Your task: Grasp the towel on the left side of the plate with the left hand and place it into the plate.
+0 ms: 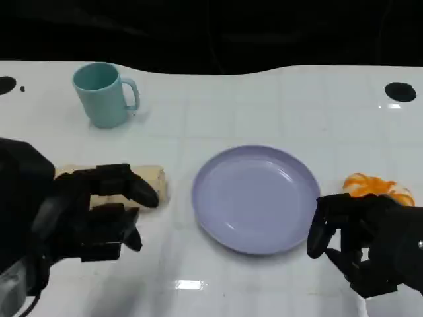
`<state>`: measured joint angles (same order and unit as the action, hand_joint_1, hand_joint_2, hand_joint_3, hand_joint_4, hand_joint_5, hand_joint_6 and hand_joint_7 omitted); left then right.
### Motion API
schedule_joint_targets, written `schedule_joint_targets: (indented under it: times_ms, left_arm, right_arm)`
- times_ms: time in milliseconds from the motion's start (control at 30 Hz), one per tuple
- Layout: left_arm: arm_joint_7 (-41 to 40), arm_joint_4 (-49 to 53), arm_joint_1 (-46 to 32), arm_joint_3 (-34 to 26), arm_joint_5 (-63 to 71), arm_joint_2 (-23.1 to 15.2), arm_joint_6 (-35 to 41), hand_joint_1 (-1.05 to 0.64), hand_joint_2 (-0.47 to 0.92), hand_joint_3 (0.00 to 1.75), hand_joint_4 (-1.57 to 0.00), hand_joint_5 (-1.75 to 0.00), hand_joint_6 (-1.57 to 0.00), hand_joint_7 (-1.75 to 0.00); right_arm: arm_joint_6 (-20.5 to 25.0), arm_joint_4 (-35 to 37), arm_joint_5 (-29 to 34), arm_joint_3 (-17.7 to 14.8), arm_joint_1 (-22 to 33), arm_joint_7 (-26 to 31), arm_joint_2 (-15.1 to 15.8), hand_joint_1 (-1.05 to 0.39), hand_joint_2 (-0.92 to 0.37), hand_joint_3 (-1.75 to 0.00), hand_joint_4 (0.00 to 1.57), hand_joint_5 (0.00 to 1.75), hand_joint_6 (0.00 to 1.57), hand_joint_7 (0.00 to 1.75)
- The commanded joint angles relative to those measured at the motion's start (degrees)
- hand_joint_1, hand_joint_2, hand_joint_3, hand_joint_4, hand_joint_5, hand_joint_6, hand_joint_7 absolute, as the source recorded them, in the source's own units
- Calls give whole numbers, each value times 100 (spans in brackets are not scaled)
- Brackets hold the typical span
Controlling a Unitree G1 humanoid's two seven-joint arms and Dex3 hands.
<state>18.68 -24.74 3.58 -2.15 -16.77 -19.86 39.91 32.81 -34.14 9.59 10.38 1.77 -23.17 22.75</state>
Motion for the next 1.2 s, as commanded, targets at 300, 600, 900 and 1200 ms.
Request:
schedule_joint_targets:
  times_ms: [300, 600, 900, 1200]
  left_arm:
    - [-107, 978, -86, 303, 1551, -263, -2462, -32, 92, 16, -28, -62, -44, -7]
    - [-281, 1215, 91, 713, 3377, -806, -3459, -38, 91, 2, -2, -56, -24, 0]
    - [140, 1597, 863, 1497, 5019, -1213, -3160, -46, 88, 1, -2, -42, -16, 0]
    - [68, 2948, 1700, 2163, 5756, -1063, -3339, -50, 87, 0, -11, -42, -18, -1]
  right_arm:
    - [73, 54, 124, 227, -139, 135, -73, -2, -55, -109, 72, 175, 70, 140]
    - [148, -12, 186, 273, -153, 142, -91, -3, -57, -106, 72, 174, 70, 139]
    - [196, -85, 192, 282, -134, 133, -88, -3, -57, -106, 73, 174, 70, 139]
    - [292, -171, 205, 298, -118, 145, -96, -3, -56, -107, 73, 174, 71, 140]
